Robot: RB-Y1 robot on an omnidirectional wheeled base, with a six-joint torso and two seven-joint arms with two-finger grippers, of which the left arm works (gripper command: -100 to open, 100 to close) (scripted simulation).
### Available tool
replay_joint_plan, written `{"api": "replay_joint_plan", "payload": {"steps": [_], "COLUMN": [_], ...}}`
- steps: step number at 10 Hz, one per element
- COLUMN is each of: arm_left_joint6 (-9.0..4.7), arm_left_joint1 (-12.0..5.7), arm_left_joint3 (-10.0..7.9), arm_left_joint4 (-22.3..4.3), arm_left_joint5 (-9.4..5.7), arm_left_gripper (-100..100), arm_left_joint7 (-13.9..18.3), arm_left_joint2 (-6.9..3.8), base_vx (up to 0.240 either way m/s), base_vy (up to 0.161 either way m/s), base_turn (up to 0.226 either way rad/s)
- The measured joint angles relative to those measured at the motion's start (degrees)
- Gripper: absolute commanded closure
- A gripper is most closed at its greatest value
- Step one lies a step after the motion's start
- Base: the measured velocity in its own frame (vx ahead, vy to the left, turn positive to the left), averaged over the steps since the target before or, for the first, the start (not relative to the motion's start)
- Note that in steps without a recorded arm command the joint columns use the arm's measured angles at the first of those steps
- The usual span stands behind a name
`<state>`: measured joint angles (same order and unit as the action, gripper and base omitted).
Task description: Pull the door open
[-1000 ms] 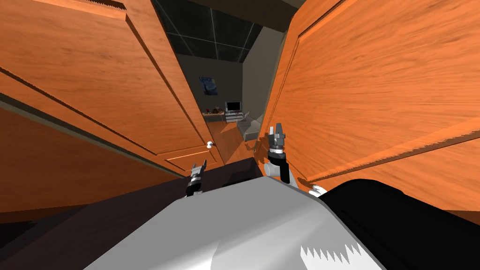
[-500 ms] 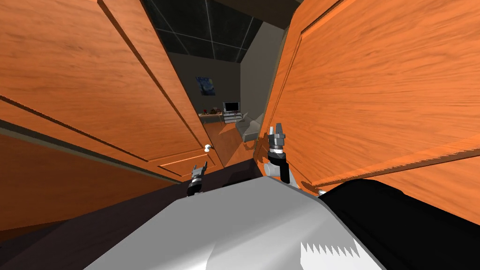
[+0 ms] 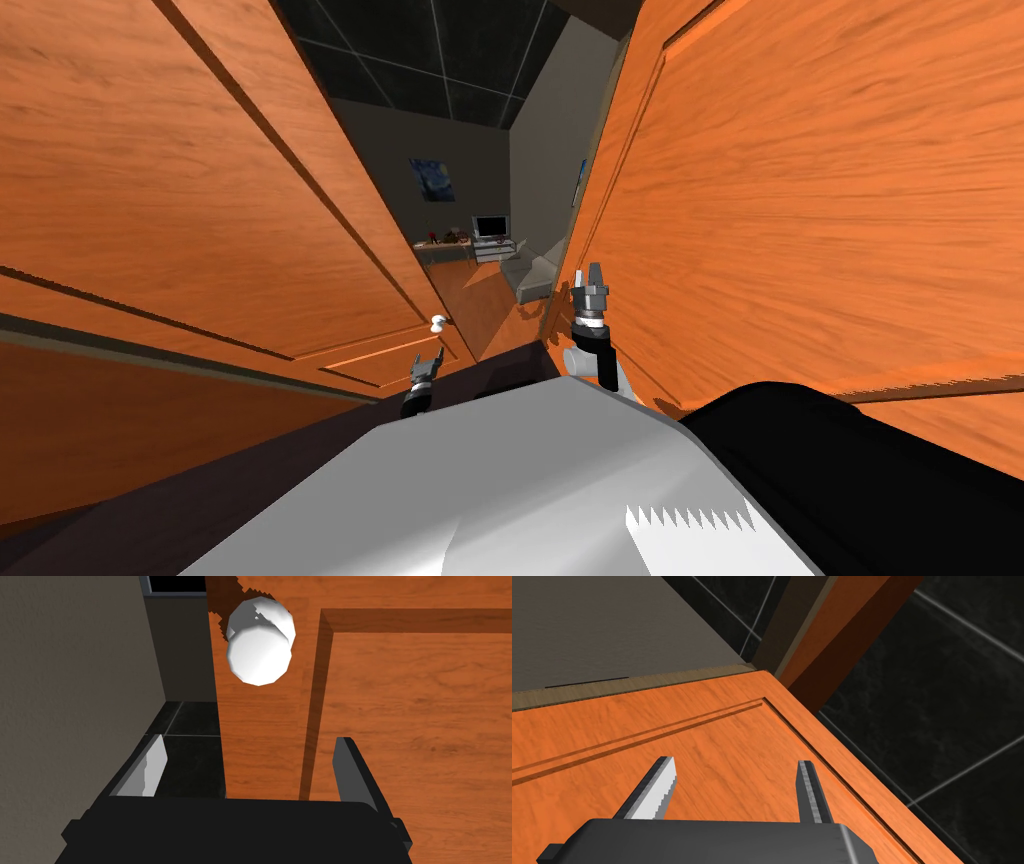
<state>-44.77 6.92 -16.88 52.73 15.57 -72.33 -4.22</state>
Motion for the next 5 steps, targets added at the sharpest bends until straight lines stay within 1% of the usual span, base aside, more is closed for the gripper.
{"api": "replay_joint_plan", "payload": {"steps": [1,2,4,5], "arm_left_joint6": [-0.32,-0.29,-1.47,-1.69], "arm_left_joint1": [-0.18,0.09,0.1,0.24], "arm_left_joint3": [-0.39,-0.7,-1.67,-2.08], "arm_left_joint4": [-0.78,-0.59,-2.37,-2.61], "arm_left_joint5": [-0.24,-0.44,-1.07,-1.35], "arm_left_gripper": [-100,-100,-100,-100], "arm_left_joint7": [0.12,0.45,1.05,1.5], "arm_left_joint2": [-0.47,-0.89,-2.14,-2.83], "base_vx": [0.209,0.23,0.199,0.193], "base_vy": [-0.022,0.003,0.006,-0.003], "base_turn": [-0.121,-0.105,-0.099,-0.077]}}
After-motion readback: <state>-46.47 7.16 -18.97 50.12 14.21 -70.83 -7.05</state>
